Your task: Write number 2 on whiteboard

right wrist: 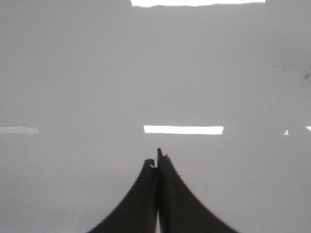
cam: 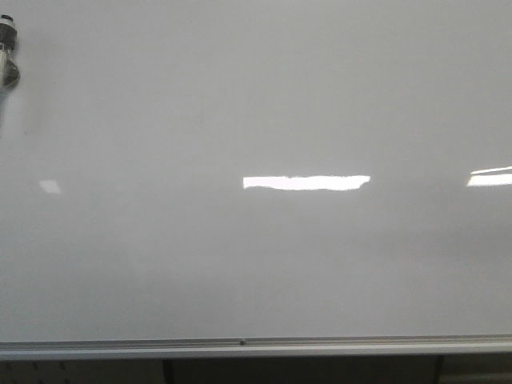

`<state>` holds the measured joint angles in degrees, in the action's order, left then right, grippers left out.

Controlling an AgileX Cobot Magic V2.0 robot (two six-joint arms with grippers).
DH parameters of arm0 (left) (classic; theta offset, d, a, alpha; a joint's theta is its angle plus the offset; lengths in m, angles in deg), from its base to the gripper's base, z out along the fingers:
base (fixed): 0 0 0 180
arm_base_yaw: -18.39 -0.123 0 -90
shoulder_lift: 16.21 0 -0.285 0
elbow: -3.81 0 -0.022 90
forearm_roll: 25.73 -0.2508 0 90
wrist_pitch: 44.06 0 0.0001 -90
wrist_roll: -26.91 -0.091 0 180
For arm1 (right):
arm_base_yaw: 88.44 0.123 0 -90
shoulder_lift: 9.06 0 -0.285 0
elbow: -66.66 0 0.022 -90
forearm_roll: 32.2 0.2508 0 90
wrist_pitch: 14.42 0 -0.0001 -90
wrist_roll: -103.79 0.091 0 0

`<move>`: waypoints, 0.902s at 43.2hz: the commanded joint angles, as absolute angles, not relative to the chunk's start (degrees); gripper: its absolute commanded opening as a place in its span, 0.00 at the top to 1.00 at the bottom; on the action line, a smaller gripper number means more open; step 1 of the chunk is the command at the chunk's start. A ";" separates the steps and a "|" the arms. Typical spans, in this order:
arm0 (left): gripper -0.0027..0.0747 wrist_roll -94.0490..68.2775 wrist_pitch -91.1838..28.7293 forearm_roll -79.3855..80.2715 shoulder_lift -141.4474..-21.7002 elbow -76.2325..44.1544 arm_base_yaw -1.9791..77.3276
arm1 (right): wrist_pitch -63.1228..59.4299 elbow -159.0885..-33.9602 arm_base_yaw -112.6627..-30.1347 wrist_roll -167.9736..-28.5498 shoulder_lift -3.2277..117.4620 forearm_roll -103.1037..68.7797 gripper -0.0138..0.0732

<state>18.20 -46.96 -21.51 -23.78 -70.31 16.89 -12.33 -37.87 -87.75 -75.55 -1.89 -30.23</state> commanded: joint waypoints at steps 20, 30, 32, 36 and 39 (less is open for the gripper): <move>0.99 18.98 -26.98 -20.54 -36.95 -37.09 16.95 | 0.58 -67.04 -88.07 -76.21 13.09 -30.23 0.92; 0.99 18.98 -22.63 -20.54 -45.09 -33.01 16.95 | 5.04 -71.54 -88.07 -76.21 22.89 -30.23 0.92; 0.99 18.98 -22.15 -20.54 -46.53 -33.01 16.95 | 5.60 -71.54 -88.07 -76.21 24.75 -30.23 0.92; 0.99 18.98 -21.21 -20.54 -49.16 -33.01 16.95 | 6.65 -71.54 -88.07 -76.21 28.16 -30.23 0.92; 0.99 18.98 -20.58 -20.54 -50.86 -33.01 16.95 | 7.23 -71.54 -88.07 -76.21 30.10 -30.23 0.92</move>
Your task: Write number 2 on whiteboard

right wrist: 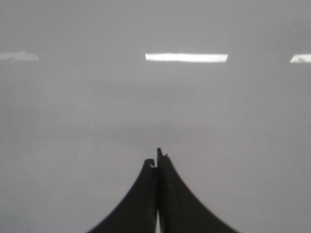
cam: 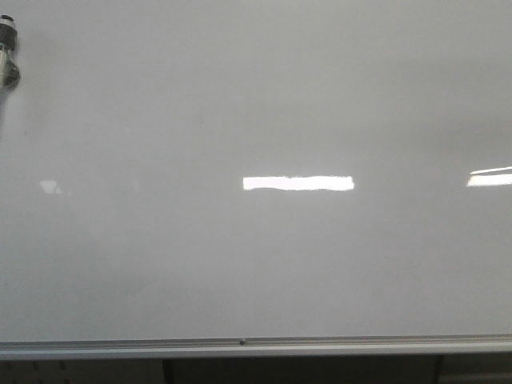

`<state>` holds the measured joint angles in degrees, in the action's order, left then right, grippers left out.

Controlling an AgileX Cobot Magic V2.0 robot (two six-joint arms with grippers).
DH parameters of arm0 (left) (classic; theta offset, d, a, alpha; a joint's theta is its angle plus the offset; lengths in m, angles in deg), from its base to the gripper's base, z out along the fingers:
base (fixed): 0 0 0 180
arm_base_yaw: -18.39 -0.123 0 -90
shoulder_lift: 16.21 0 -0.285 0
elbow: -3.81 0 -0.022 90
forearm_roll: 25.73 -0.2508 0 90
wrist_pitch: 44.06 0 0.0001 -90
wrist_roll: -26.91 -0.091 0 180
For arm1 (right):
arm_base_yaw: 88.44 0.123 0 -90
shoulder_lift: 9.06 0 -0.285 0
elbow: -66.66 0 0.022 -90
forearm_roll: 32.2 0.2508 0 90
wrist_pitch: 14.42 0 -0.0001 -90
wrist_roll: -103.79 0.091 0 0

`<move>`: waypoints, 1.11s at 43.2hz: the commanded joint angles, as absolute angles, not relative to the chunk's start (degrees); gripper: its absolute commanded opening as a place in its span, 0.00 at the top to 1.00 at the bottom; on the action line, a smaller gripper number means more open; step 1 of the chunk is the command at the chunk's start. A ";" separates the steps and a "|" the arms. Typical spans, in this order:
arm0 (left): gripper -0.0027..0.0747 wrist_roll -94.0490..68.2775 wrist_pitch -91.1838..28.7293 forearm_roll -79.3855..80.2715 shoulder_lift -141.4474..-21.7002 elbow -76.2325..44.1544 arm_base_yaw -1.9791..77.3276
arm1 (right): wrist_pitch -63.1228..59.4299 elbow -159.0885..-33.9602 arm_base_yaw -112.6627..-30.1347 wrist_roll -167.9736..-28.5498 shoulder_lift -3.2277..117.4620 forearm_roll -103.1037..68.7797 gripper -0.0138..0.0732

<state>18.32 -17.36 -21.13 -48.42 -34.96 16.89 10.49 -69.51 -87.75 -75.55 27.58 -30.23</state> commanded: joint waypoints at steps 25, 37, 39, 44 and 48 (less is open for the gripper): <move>0.99 18.98 -14.46 -20.54 -59.77 -33.01 16.95 | 8.81 -71.44 -88.07 -76.21 42.60 -30.23 0.92; 0.61 18.98 -13.56 -20.54 -62.49 -33.01 16.95 | 8.46 -71.44 -88.07 -76.21 44.06 -30.33 0.65; 0.50 18.98 -13.56 -20.54 -62.73 -33.01 16.95 | 8.46 -71.44 -87.97 -76.21 44.06 -30.62 0.50; 0.34 18.98 -13.56 -20.54 -62.88 -33.01 16.95 | 8.46 -71.44 -87.97 -76.21 44.06 -30.68 0.21; 0.34 18.98 -13.56 -20.54 -62.88 -33.01 16.95 | 8.52 -71.44 -87.97 -76.21 44.06 -30.68 0.10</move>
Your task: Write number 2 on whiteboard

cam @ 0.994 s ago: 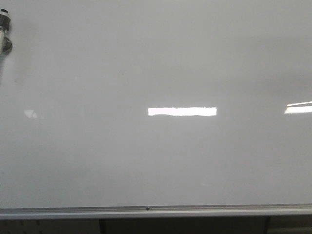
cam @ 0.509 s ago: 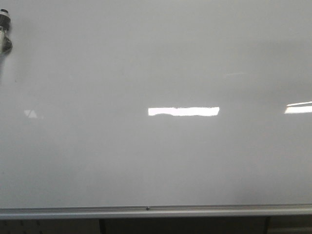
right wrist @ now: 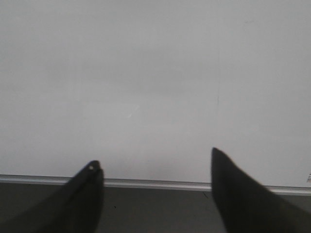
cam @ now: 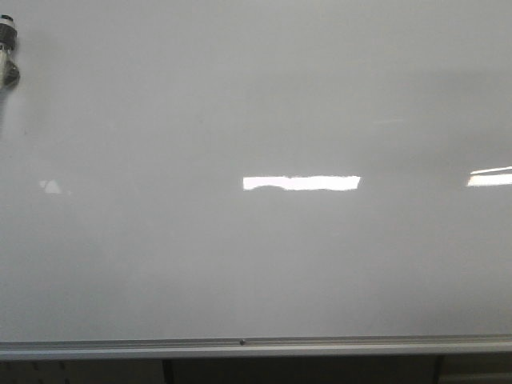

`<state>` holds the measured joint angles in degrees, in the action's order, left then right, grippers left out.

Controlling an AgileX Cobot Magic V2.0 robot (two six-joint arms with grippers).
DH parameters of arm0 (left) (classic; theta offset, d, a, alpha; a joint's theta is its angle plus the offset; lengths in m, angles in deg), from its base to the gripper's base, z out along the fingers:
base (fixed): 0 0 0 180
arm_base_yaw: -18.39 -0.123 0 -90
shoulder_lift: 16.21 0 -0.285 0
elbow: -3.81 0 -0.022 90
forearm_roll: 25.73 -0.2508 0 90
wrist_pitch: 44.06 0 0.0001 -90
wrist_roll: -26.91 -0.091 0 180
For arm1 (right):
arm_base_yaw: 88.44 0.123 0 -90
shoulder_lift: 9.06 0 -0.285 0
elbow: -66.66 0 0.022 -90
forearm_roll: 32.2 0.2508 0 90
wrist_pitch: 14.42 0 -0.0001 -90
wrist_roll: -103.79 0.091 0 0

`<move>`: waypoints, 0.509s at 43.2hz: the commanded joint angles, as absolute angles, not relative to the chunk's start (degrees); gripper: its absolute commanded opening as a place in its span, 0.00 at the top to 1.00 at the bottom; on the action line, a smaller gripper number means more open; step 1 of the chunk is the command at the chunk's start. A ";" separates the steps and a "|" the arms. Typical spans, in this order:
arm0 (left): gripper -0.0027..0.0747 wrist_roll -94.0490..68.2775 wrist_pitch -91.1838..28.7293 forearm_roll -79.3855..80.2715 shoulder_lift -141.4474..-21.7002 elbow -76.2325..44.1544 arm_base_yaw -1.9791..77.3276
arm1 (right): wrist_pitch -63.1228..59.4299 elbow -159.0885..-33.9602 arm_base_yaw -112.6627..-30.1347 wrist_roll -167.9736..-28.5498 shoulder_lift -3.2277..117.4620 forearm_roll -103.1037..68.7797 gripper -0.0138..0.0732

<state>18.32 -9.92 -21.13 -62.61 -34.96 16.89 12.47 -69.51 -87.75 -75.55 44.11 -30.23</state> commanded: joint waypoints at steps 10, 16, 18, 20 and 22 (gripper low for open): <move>0.34 18.98 -13.56 -20.54 -62.88 -33.01 16.95 | 8.24 -71.44 -87.97 -76.21 44.06 -30.68 0.09; 0.34 18.98 -13.56 -20.54 -62.88 -33.01 16.95 | 8.44 -71.44 -87.97 -76.21 44.06 -30.68 0.09; 0.34 18.98 -13.66 -20.54 -62.88 -33.01 16.95 | 8.49 -71.44 -87.97 -76.21 44.06 -30.68 0.09; 0.34 18.98 -13.66 -20.54 -62.88 -33.01 16.95 | 8.49 -71.44 -87.97 -76.21 44.06 -30.68 0.09; 0.34 18.98 -13.78 -20.54 -62.88 -33.01 16.95 | 8.49 -71.44 -87.97 -76.21 44.06 -30.68 0.09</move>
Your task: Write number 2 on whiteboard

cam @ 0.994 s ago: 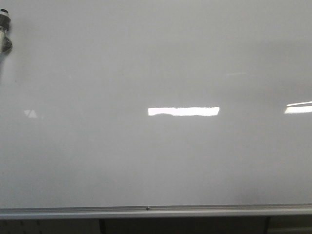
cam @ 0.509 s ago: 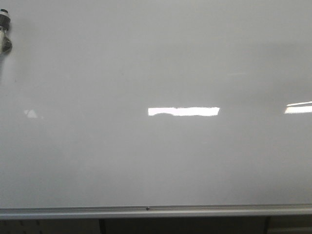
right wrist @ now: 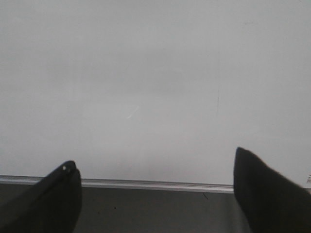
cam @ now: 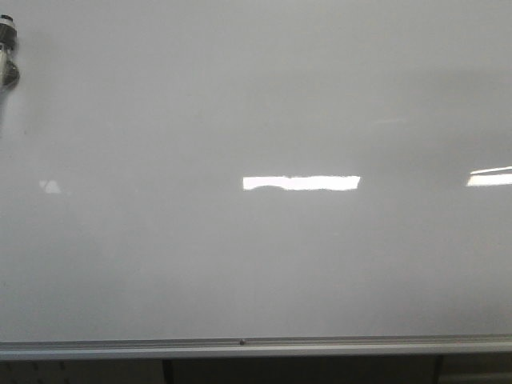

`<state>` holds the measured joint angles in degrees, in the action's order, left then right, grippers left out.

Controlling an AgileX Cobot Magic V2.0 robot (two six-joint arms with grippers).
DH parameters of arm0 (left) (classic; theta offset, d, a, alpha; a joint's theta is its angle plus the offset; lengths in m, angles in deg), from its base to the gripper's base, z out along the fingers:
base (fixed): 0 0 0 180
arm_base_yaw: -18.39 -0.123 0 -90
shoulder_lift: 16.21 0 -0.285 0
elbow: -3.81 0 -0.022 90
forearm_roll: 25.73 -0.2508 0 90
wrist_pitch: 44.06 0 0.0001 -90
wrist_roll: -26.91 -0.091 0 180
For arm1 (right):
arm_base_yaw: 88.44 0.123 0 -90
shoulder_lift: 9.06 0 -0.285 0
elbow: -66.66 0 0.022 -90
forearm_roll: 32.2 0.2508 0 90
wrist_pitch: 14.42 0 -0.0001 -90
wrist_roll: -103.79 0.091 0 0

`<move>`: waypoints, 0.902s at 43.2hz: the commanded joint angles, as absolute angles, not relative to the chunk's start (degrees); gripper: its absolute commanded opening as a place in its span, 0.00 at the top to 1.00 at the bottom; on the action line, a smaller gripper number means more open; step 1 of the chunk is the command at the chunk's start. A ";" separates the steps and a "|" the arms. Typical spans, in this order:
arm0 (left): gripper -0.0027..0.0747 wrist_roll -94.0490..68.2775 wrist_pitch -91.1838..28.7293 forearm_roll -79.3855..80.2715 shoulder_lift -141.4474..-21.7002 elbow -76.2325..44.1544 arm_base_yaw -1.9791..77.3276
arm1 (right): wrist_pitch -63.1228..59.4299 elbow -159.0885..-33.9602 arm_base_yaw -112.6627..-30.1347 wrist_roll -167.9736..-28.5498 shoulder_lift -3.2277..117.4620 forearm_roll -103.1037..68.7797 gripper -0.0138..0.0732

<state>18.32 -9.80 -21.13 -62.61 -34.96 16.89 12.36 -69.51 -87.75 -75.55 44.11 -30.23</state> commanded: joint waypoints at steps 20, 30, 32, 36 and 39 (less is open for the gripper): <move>0.34 18.98 -12.97 -20.34 -73.86 -28.01 17.41 | 8.57 -71.44 -87.97 -76.21 44.06 -30.68 0.09; 0.34 16.57 -14.66 -20.55 -84.54 -23.24 22.21 | 8.61 -71.44 -87.97 -76.21 44.06 -30.68 0.09; 0.34 16.57 -15.49 -21.11 -86.55 -21.98 22.50 | 8.61 -71.44 -87.97 -76.21 44.06 -30.68 0.09; 0.34 16.83 -15.42 -22.28 -90.87 -19.18 22.50 | 8.61 -71.44 -87.97 -76.21 44.06 -30.68 0.09; 0.35 19.95 -14.98 -23.46 -94.17 -16.85 22.50 | 8.61 -71.44 -87.97 -76.21 44.06 -30.68 0.09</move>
<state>17.03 -11.34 -22.34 -91.80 -21.07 22.10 12.36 -69.51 -87.75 -75.55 44.11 -30.23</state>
